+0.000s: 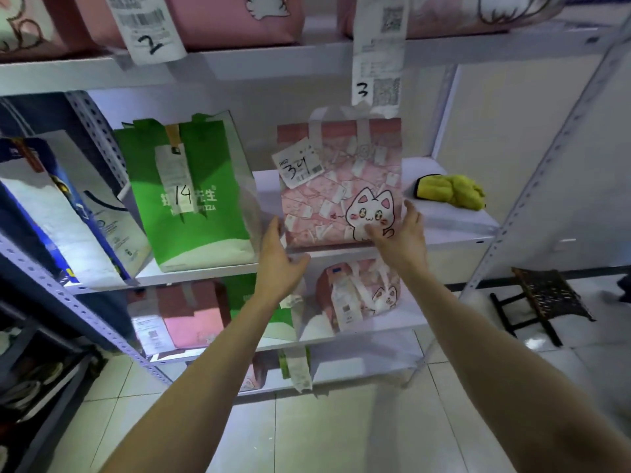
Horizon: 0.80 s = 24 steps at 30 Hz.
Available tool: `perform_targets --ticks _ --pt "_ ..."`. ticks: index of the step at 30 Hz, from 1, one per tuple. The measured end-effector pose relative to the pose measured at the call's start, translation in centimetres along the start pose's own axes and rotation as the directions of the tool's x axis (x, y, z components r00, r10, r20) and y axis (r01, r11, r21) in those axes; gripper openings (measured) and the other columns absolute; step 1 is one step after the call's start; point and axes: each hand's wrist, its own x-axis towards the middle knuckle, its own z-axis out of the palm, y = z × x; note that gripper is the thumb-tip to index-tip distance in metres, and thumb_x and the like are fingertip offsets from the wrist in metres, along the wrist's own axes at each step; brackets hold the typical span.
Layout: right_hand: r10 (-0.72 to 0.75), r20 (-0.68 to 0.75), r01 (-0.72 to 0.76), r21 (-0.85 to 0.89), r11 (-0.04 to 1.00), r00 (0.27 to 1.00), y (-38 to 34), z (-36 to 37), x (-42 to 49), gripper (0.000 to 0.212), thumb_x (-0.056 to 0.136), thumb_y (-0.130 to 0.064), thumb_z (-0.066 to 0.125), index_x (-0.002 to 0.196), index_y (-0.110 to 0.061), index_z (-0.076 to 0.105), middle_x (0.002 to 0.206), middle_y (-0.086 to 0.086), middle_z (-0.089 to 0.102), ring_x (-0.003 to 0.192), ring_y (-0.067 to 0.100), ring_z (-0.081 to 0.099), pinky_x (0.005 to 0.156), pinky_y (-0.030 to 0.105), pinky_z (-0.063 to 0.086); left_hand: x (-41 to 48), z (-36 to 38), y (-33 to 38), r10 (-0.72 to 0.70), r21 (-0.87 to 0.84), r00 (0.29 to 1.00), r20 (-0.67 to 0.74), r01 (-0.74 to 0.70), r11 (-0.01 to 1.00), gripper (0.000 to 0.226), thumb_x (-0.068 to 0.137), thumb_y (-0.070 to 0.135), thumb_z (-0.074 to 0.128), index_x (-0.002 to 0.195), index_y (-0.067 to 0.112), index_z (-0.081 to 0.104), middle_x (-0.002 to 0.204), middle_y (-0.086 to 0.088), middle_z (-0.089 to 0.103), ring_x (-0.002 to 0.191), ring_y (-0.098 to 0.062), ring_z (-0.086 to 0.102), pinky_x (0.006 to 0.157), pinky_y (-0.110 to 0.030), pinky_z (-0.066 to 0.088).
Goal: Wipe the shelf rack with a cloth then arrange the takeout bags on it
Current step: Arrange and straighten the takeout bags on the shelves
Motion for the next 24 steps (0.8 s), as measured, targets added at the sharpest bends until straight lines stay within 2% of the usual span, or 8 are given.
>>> perform_targets --ticks 4,8,11,15,17,19,21,24 --pt "0.002 0.159 -0.004 0.007 1.000 0.987 1.4 -0.5 1.3 0.067 0.082 -0.054 0.079 0.131 -0.024 0.042 0.120 -0.002 0.066 0.112 0.025 0.065 0.091 0.042 0.054 0.0 1.8 0.7 -0.022 -0.056 0.999 -0.038 0.020 0.998 0.093 0.086 0.015 0.080 0.163 0.028 0.028 0.147 0.003 0.059 0.113 -0.017 0.072 0.093 -0.044 0.065" --pt "-0.045 0.138 0.041 0.029 0.999 0.989 2.7 -1.3 0.9 0.059 0.084 -0.044 0.079 0.125 -0.023 0.042 0.117 -0.001 0.067 0.105 0.022 0.064 0.080 0.036 0.049 -1.1 2.9 0.5 -0.054 -0.054 0.998 -0.031 0.052 0.997 0.104 0.088 0.014 0.084 0.168 0.029 0.020 0.156 0.000 0.055 0.081 0.003 0.072 0.080 -0.031 0.067" --pt "-0.067 0.152 0.063 0.030 0.998 0.986 3.2 -1.6 0.8 0.056 0.086 -0.037 0.081 0.124 -0.023 0.042 0.120 -0.002 0.066 0.104 0.019 0.063 0.081 0.033 0.048 -1.2 3.0 0.5 -0.027 -0.048 0.999 -0.036 0.025 0.999 0.107 0.088 0.014 0.085 0.168 0.031 0.018 0.158 0.000 0.053 0.112 0.002 0.068 0.079 -0.016 0.061" --pt "-0.068 0.161 0.056 0.080 0.995 0.985 3.1 -2.2 0.6 0.062 0.084 -0.038 0.082 0.131 -0.024 0.044 0.126 -0.003 0.066 0.115 0.021 0.065 0.095 0.043 0.057 -1.3 2.8 0.5 -0.049 -0.025 0.998 -0.046 0.048 0.999 0.101 0.089 0.010 0.082 0.167 0.031 0.022 0.149 0.007 0.060 0.076 0.023 0.062 0.080 -0.023 0.064" --pt "-0.061 0.122 0.052 0.073 0.996 0.991 3.4 -2.1 0.3 0.075 0.083 -0.045 0.080 0.143 -0.021 0.042 0.136 0.000 0.062 0.123 0.022 0.062 0.099 0.045 0.056 -1.6 2.6 0.5 -0.061 -0.031 0.997 -0.052 0.059 0.998 0.096 0.089 0.009 0.081 0.165 0.030 0.027 0.144 0.010 0.063 0.079 0.025 0.061 0.085 -0.034 0.066" --pt "-0.045 0.029 0.044 0.049 0.998 0.999 3.8 -2.0 -0.6 0.080 0.085 -0.048 0.077 0.149 -0.018 0.040 0.141 0.002 0.057 0.125 0.021 0.060 0.101 0.042 0.054 -2.2 2.1 0.6 -0.053 -0.011 0.997 -0.064 0.053 0.999 0.092 0.089 0.007 0.078 0.164 0.029 0.030 0.147 0.011 0.061 0.085 0.028 0.060 0.087 -0.032 0.065" --pt "-0.061 -0.083 0.065 0.049 0.997 0.995 4.3 -1.6 -2.0 0.067 0.090 -0.042 0.075 0.144 -0.017 0.046 0.135 -0.002 0.056 0.116 0.016 0.059 0.097 0.036 0.053 -3.2 1.6 0.5 -0.039 0.016 0.997 -0.074 0.040 0.999 0.087 0.091 0.007 0.075 0.163 0.028 0.033 0.147 0.015 0.056 0.101 0.020 0.061 0.086 -0.026 0.063" --pt "-0.121 -0.145 0.130 0.056 0.990 0.982 4.8 -0.2 -4.5 0.043 0.093 -0.037 0.067 0.130 -0.021 0.054 0.119 -0.006 0.056 0.104 0.015 0.060 0.093 0.041 0.055 -4.9 0.7 -1.3 -0.035 0.063 0.997 -0.069 0.040 0.997 0.080 0.092 0.012 0.076 0.161 0.027 0.039 0.150 0.006 0.056 0.123 -0.007 0.063 0.088 -0.032 0.064"
